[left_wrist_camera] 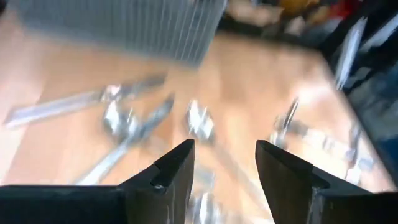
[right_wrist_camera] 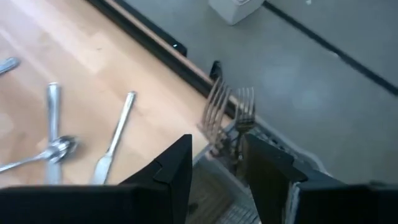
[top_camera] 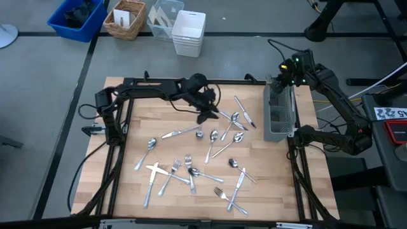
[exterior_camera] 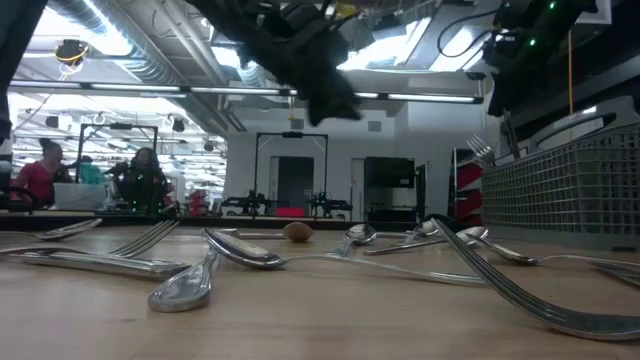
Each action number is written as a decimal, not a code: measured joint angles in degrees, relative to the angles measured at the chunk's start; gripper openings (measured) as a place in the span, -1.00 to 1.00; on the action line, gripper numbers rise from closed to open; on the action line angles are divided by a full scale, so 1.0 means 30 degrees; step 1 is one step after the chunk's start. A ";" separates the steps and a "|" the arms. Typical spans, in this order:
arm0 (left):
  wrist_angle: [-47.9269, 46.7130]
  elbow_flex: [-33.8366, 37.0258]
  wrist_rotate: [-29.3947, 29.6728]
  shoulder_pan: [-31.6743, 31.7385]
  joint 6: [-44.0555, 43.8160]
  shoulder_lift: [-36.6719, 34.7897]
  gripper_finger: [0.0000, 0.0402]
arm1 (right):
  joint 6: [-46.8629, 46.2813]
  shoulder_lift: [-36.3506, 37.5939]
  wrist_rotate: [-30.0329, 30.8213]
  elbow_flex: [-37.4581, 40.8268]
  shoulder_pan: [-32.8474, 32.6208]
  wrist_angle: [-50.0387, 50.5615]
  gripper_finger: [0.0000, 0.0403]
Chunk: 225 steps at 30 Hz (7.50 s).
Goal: Sort silverware
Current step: Put the spoon into the right section of the utensil holder
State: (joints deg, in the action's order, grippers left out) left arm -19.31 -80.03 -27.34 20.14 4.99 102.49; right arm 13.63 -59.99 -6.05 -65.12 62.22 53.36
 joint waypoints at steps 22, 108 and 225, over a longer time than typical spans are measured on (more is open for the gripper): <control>-0.9046 -0.0021 0.5372 -0.3781 0.0706 0.0523 -0.18 | -0.1828 0.2493 -0.8877 -0.2516 -0.0015 0.2804 -0.29; 0.8103 -0.1690 0.7507 -0.5086 0.1017 0.0332 -1.00 | -0.0895 1.1357 -1.3846 0.5220 0.0015 -0.0717 -0.29; -0.7907 -0.7278 0.4329 -0.2398 0.0991 0.8233 -0.08 | -0.1026 1.2590 -1.8349 0.7298 0.0007 -0.2584 -0.29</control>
State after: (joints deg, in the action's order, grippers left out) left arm -43.03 -101.86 -14.35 12.95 7.97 127.19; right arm 10.55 -22.22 -61.10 -43.22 62.24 45.60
